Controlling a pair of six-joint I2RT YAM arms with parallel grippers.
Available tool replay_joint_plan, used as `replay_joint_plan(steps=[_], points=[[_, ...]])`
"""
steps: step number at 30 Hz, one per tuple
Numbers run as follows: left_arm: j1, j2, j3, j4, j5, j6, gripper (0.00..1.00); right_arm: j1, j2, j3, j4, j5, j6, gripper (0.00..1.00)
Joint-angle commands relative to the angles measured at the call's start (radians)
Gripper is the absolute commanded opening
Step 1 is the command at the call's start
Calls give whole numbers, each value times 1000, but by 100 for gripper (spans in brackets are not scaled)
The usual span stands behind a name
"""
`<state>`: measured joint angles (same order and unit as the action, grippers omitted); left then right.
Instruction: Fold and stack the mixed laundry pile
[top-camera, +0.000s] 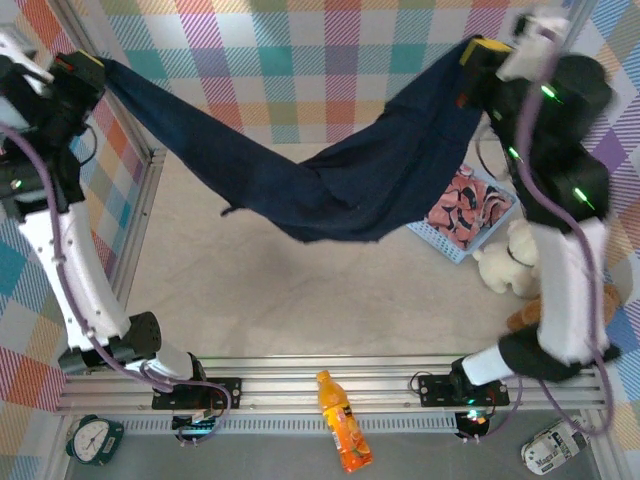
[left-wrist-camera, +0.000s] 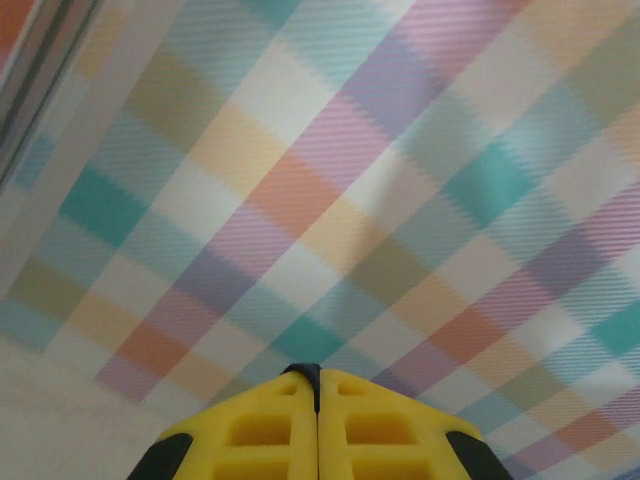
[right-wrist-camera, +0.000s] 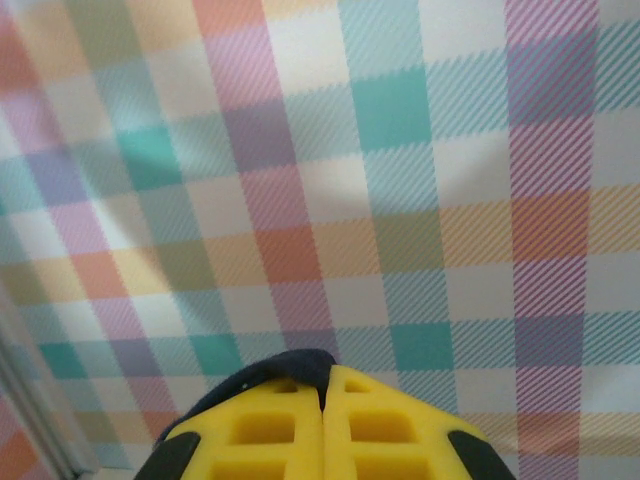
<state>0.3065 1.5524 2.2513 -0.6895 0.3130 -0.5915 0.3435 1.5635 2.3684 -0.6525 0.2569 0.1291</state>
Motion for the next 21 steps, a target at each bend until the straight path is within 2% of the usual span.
replay_joint_plan(steps=[1,5,6,7,8,9,10,11,16,19,21], points=[[5,81,-255,46,-8,-27,0,-49,320,105,-5,-83,76,0],[-7,73,-519,85,-124,-3,0,-55,678,380,-23,-128,150,0],[-7,78,-556,75,-147,3,0,-55,744,435,-40,-130,179,4],[-7,89,-591,55,-167,9,0,-57,794,469,-53,-144,208,22],[-7,103,-619,40,-167,17,0,-61,826,475,-74,-167,252,57],[-7,114,-642,23,-154,22,0,-64,832,453,-91,-197,282,81],[-9,123,-662,14,-137,25,0,-64,819,411,-103,-220,289,93],[-9,128,-682,6,-121,31,1,-63,795,358,-110,-235,288,98],[-11,92,-783,33,-99,53,1,-44,532,-106,-77,-246,254,100],[-10,75,-828,45,-73,54,0,0,386,-348,-125,-242,251,96],[-11,71,-850,43,-58,51,0,59,312,-518,-155,-246,280,91]])
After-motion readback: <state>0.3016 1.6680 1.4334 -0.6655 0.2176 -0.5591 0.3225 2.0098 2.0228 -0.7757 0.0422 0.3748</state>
